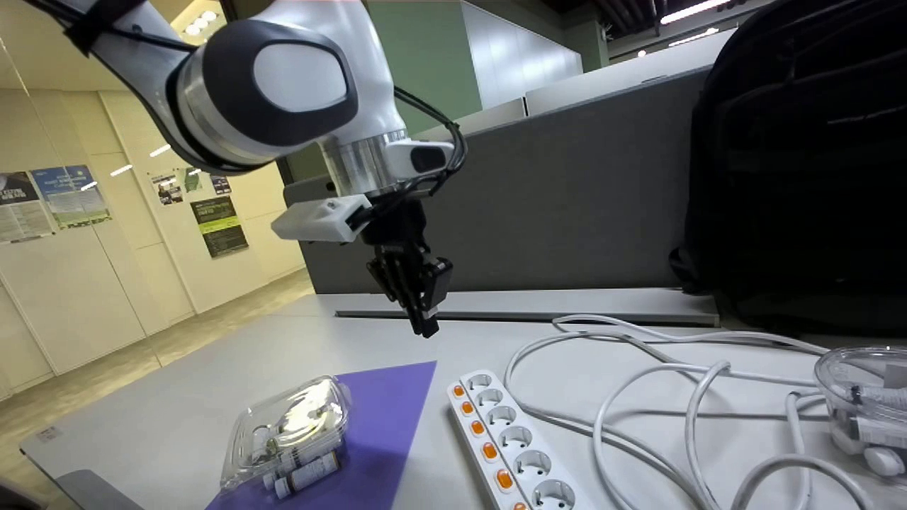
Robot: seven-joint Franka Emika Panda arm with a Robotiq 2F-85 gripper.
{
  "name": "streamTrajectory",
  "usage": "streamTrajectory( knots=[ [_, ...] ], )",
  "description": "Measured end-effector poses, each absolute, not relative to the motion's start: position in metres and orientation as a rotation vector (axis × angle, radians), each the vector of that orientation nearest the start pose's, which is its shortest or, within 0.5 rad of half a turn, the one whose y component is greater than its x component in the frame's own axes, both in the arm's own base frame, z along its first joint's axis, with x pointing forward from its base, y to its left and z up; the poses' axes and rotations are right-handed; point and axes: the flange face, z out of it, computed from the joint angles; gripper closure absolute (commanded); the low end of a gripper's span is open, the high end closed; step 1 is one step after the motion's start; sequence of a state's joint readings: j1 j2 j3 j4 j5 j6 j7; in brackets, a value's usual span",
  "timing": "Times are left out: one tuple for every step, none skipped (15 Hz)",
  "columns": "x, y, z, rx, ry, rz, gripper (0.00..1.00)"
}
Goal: Turn on the second switch from the left
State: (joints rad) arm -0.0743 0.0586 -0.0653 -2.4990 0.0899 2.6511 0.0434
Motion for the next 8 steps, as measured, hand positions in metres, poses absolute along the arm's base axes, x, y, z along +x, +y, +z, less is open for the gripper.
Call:
streamTrajectory(
  knots=[
    [0.478,-0.071,0.268,-3.068,0.417,-0.145,1.00],
    [0.481,-0.072,0.265,-3.064,0.428,-0.140,1.00],
    [0.484,-0.074,0.262,-3.060,0.438,-0.133,1.00],
    [0.487,-0.075,0.258,-3.058,0.444,-0.124,1.00],
    [0.489,-0.076,0.254,-3.057,0.448,-0.113,1.00],
    [0.492,-0.076,0.250,-3.057,0.451,-0.099,0.99],
    [0.493,-0.077,0.247,-3.057,0.452,-0.084,0.99],
    [0.495,-0.078,0.246,-3.058,0.453,-0.078,0.99]
  ],
)
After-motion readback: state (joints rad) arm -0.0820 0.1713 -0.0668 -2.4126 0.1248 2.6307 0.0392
